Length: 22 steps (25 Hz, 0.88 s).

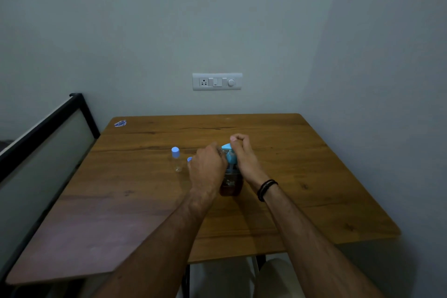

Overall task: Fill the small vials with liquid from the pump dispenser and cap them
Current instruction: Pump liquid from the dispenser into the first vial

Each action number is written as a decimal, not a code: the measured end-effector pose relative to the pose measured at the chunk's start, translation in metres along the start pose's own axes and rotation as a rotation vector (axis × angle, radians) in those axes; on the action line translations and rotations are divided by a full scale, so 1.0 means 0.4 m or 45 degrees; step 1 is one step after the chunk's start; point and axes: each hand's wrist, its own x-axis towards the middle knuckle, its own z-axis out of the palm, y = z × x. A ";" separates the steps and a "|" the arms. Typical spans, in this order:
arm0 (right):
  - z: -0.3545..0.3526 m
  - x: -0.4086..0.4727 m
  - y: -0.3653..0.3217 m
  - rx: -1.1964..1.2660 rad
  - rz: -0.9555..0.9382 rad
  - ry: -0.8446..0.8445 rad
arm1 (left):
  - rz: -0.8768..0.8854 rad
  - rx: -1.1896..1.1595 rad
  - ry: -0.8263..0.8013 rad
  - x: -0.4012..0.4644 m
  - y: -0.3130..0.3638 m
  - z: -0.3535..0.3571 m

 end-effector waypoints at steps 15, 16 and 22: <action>0.003 -0.004 0.004 0.019 -0.025 0.020 | 0.002 -0.009 0.007 -0.003 -0.006 0.004; 0.003 -0.003 0.004 0.022 -0.048 0.017 | 0.006 -0.002 0.010 -0.002 -0.007 0.005; -0.002 0.005 0.012 -0.001 -0.124 0.005 | 0.015 0.025 0.016 -0.003 -0.005 -0.001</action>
